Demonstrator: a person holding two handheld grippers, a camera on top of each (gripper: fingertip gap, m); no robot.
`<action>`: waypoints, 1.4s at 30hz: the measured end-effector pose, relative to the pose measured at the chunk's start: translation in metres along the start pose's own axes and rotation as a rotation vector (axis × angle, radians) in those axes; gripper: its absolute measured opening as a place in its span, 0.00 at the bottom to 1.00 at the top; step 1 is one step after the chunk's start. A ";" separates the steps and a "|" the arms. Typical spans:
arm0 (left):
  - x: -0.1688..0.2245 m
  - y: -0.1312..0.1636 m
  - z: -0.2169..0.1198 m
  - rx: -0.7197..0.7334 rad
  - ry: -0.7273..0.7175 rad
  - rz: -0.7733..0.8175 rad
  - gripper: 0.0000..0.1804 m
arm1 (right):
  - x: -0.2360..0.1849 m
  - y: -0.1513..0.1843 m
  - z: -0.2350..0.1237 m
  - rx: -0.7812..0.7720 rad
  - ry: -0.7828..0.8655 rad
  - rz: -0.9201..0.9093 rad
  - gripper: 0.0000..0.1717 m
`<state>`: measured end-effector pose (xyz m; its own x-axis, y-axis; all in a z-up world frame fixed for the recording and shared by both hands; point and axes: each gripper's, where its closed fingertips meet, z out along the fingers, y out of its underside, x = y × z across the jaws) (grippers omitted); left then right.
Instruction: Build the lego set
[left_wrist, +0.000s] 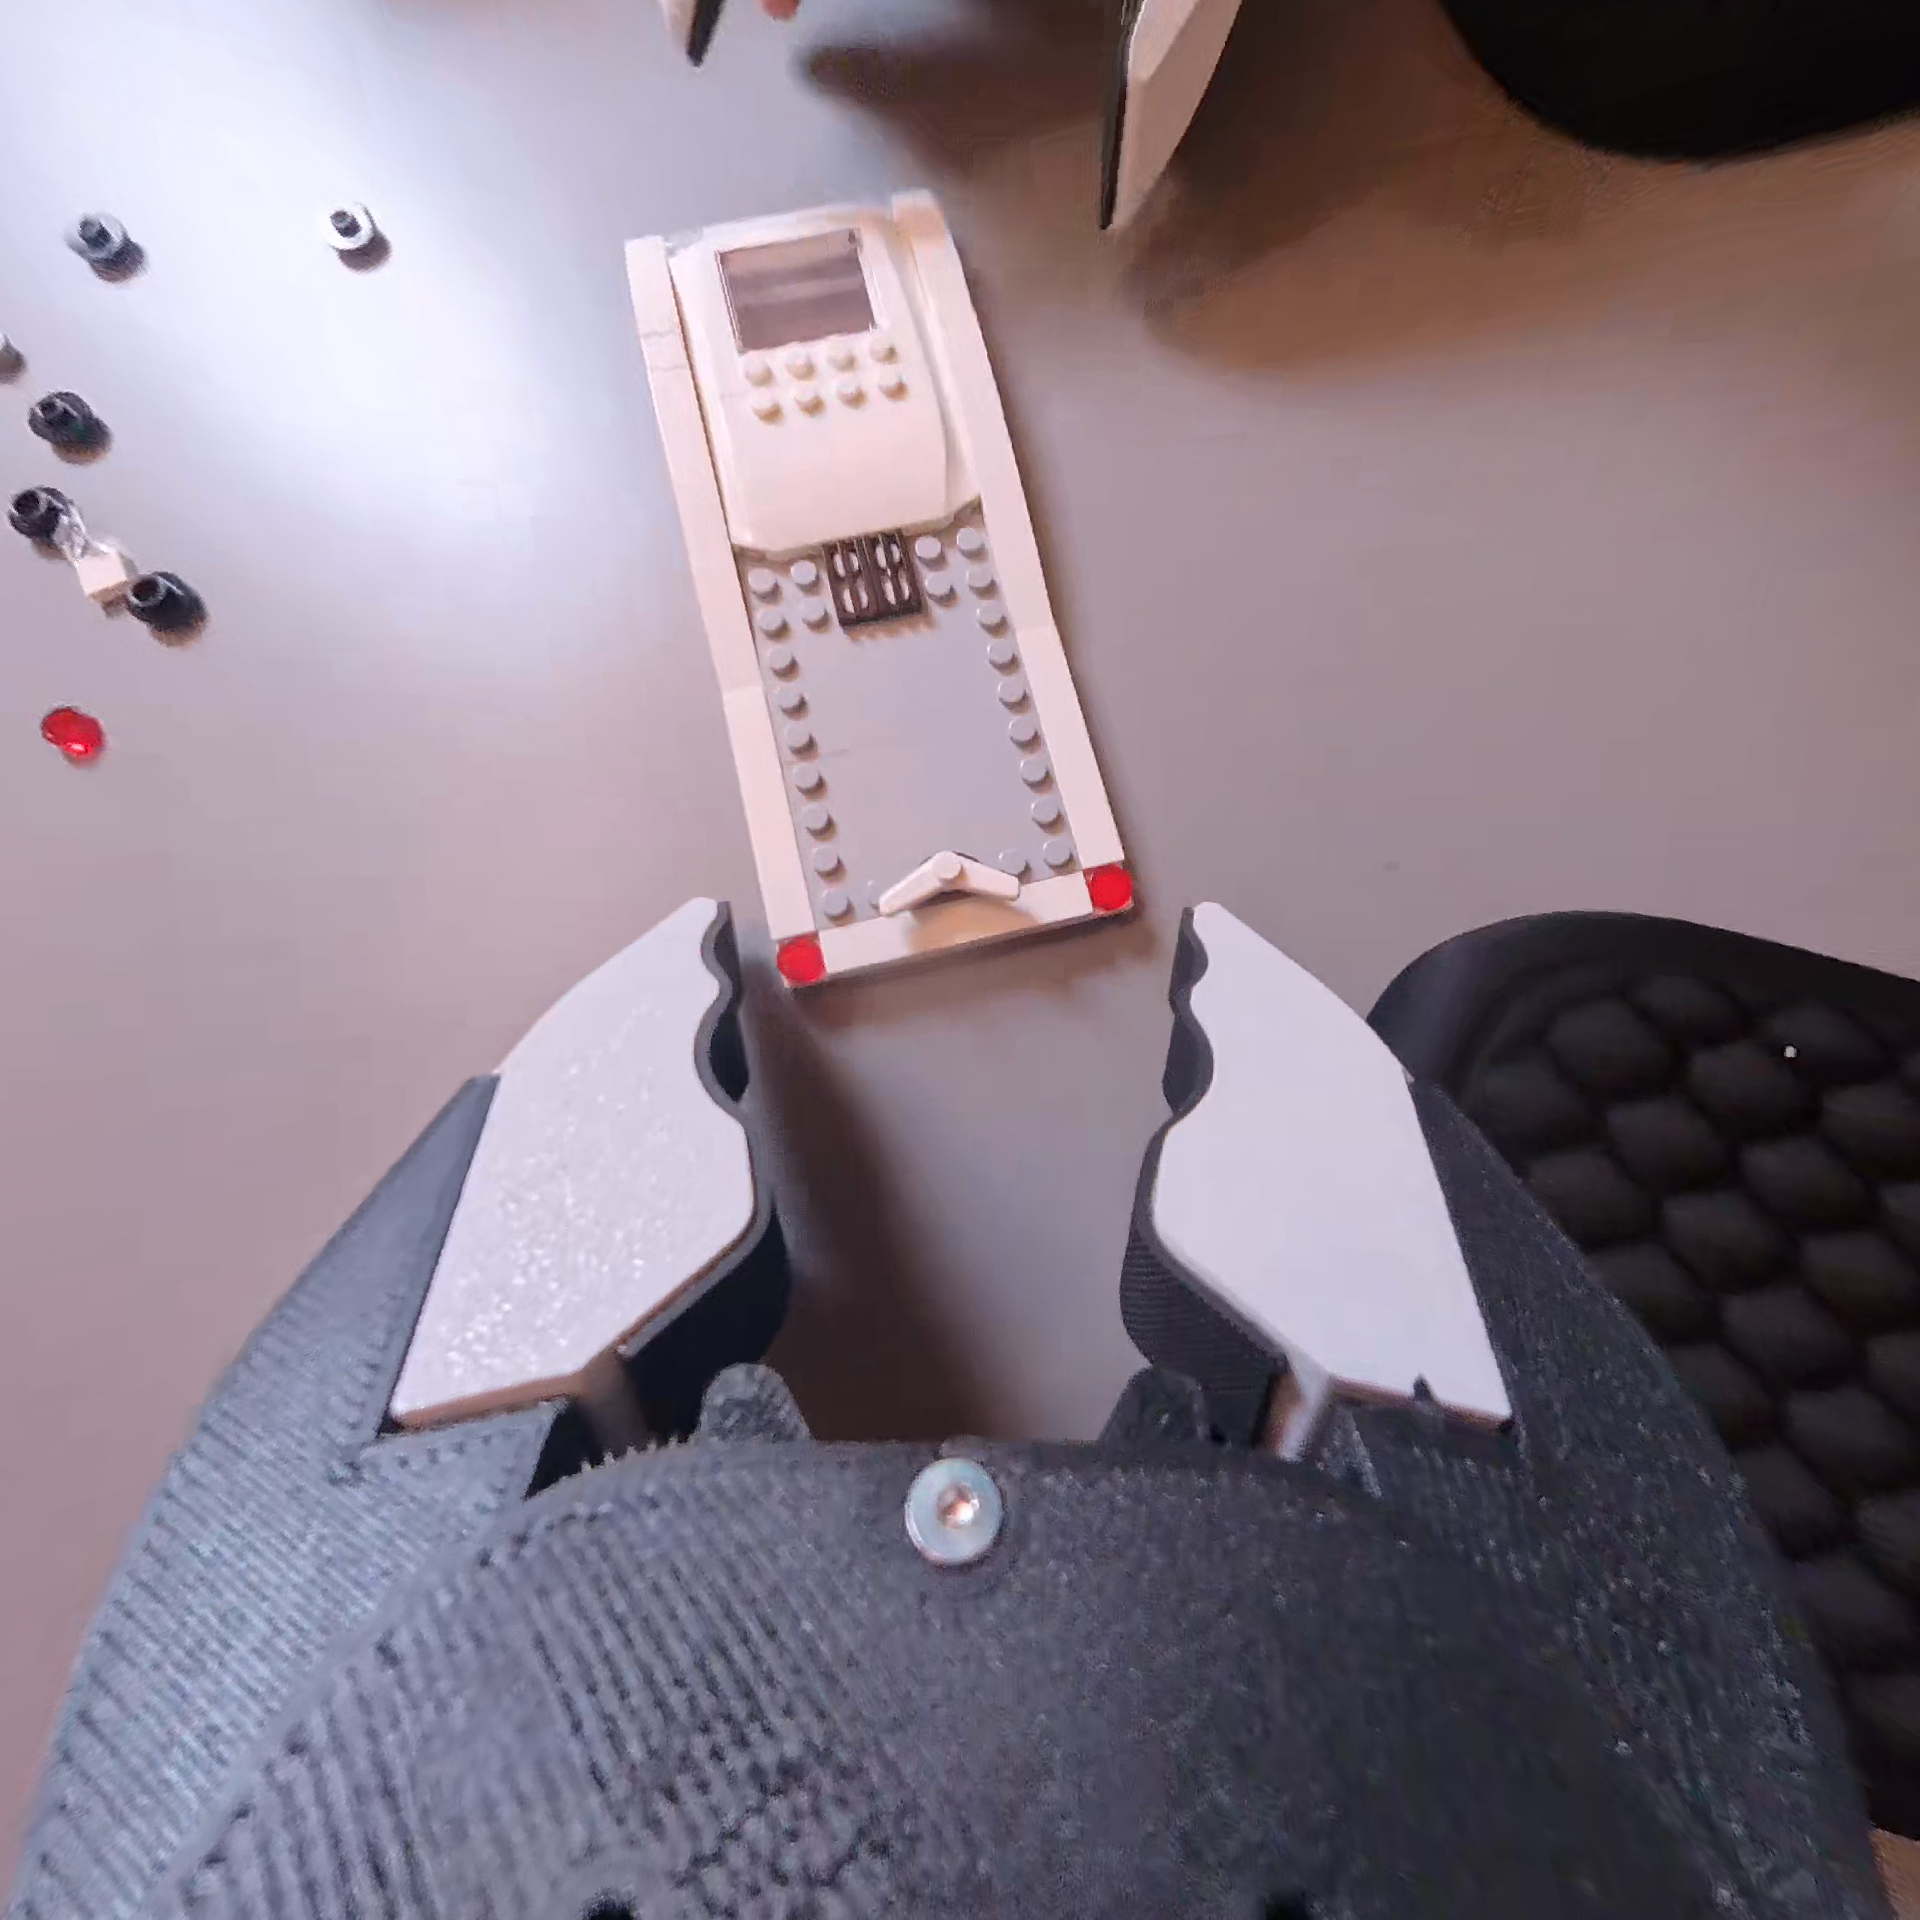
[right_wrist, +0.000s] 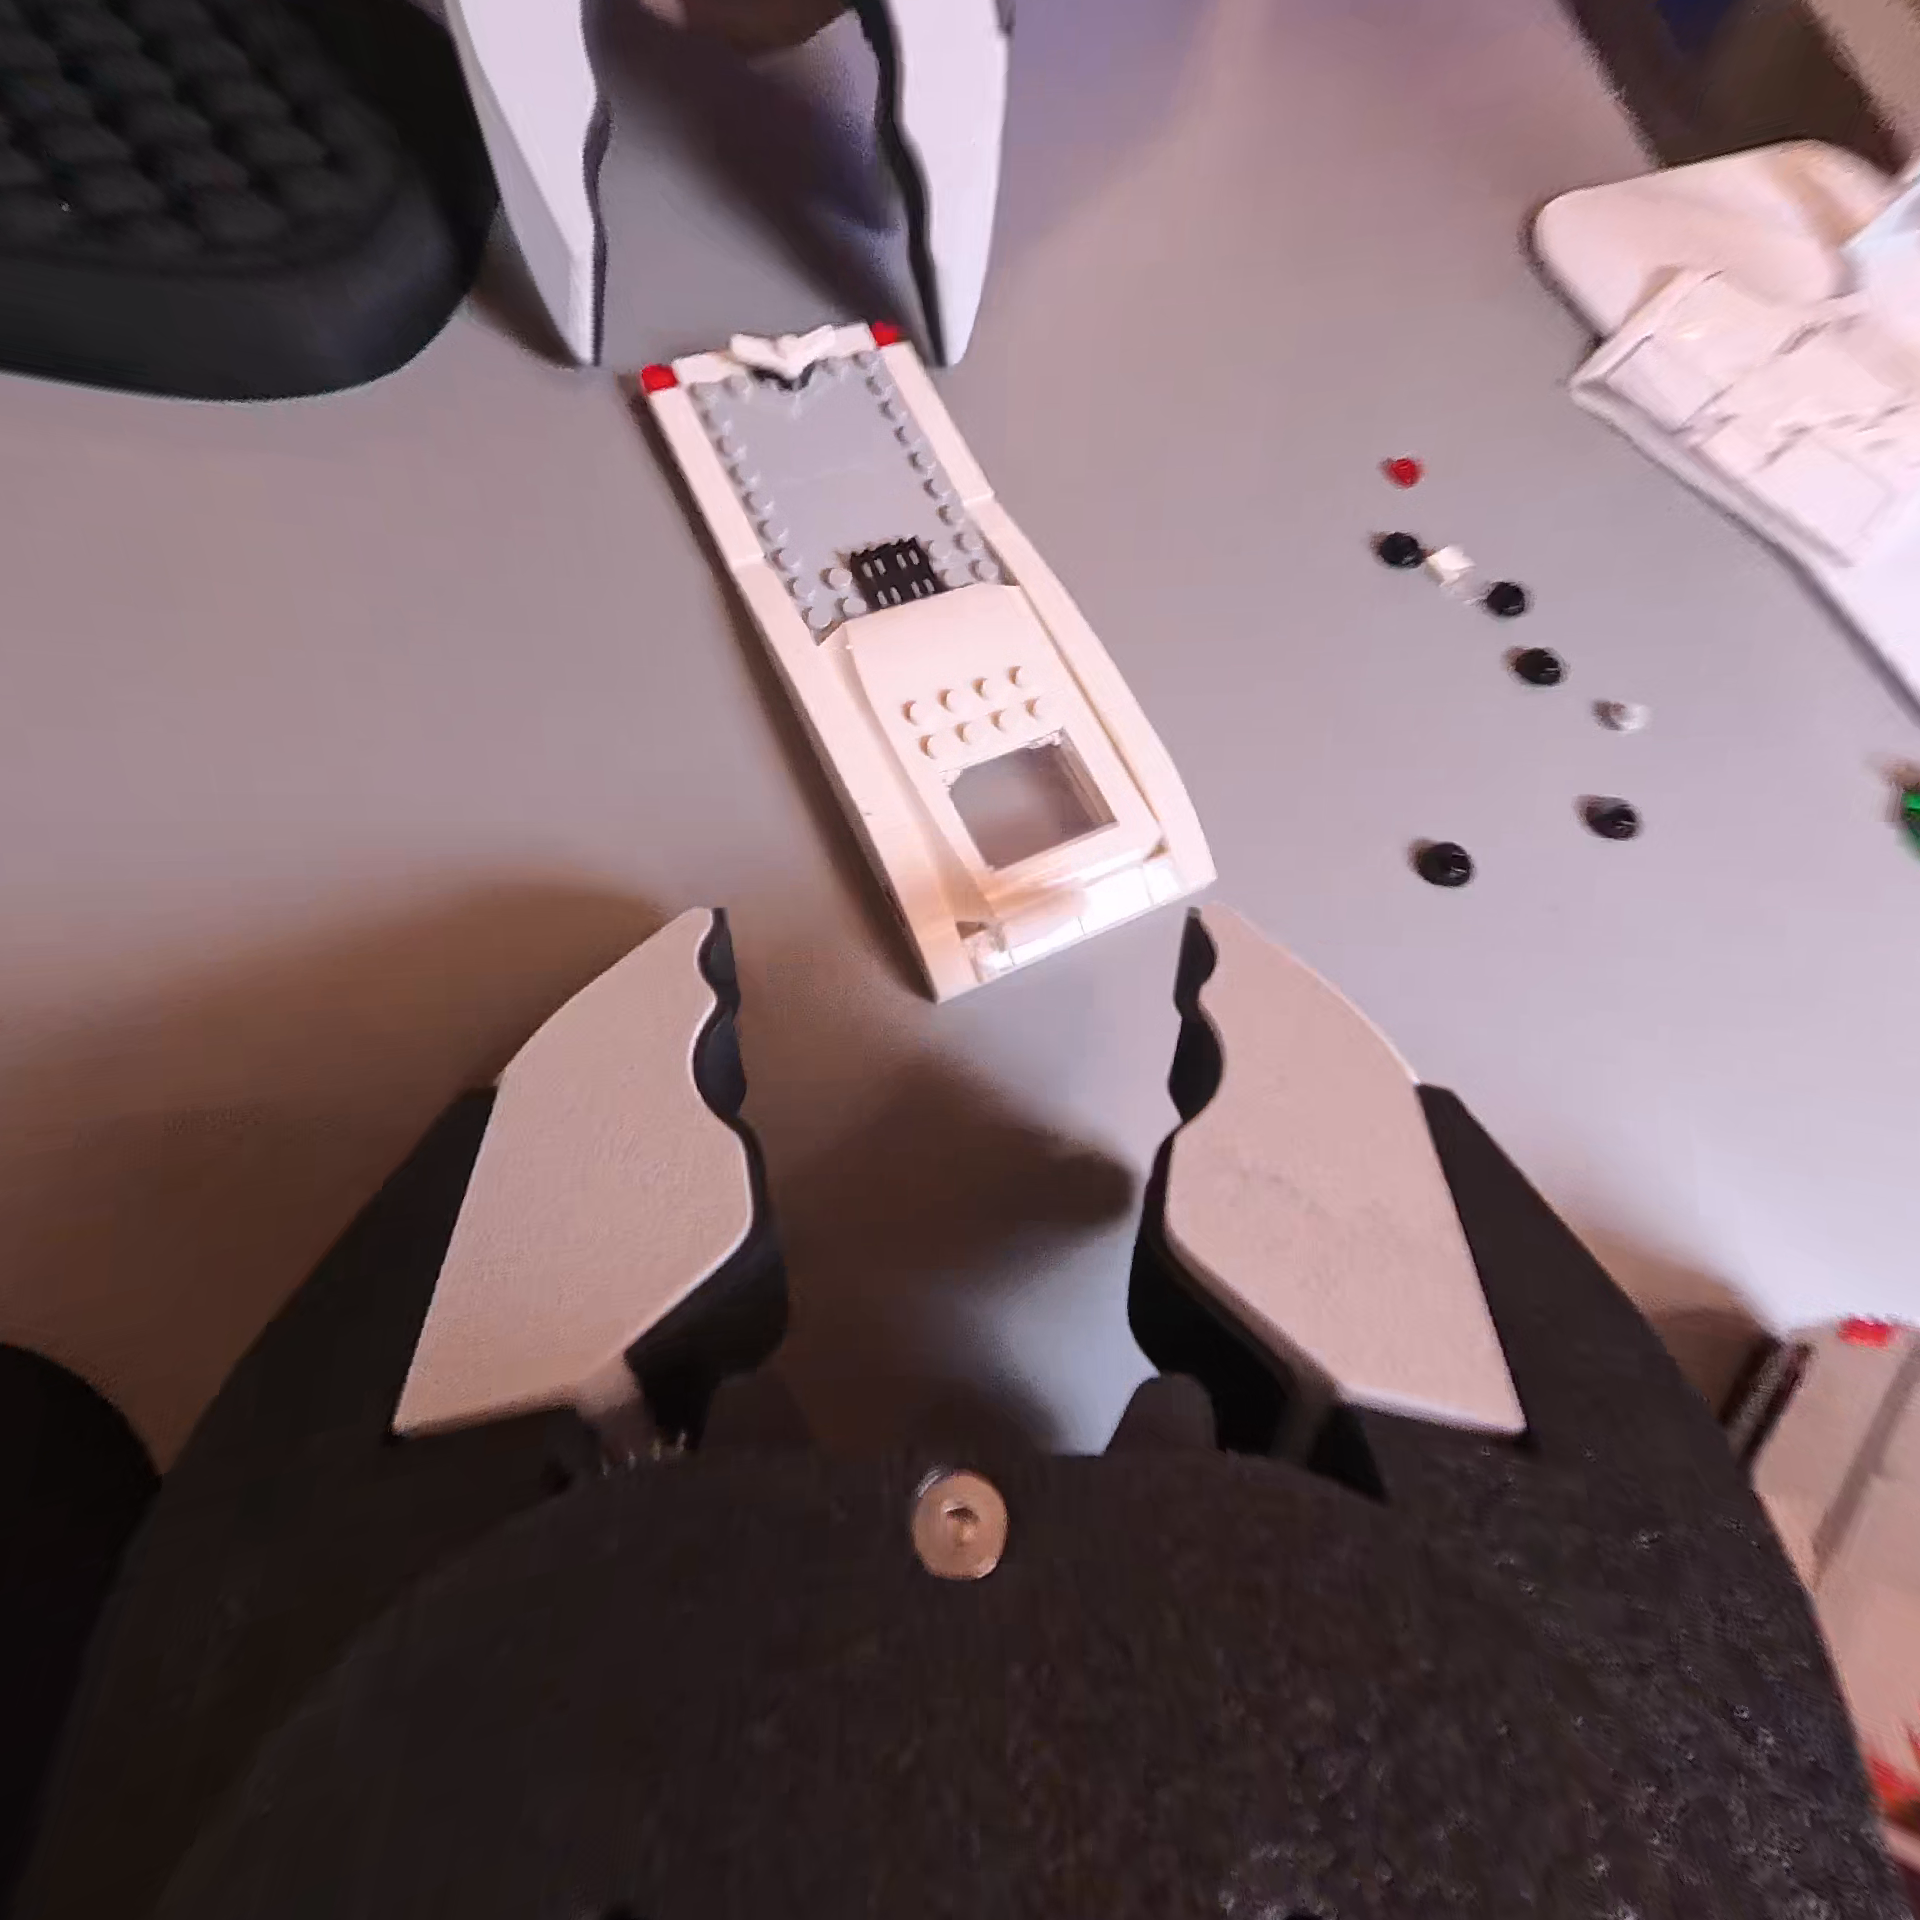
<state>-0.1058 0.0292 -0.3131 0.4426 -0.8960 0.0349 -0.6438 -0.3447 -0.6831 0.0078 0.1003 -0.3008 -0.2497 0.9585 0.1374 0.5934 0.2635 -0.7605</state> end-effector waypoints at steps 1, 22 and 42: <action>0.000 0.003 0.003 -0.020 -0.009 0.010 0.44 | 0.000 0.001 0.005 -0.038 -0.035 -0.003 0.48; -0.040 -0.062 -0.060 0.599 -0.280 -0.168 0.09 | 0.165 -0.194 -0.057 0.559 0.516 -0.006 0.20; -0.073 -0.044 -0.067 0.622 -0.562 -0.227 0.00 | 0.299 -0.274 -0.014 0.709 0.817 0.133 0.00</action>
<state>-0.1518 0.0910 -0.2366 0.8675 -0.4962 -0.0348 -0.1172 -0.1359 -0.9838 -0.2192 0.3157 -0.0425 0.5236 0.8261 0.2083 -0.0635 0.2816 -0.9574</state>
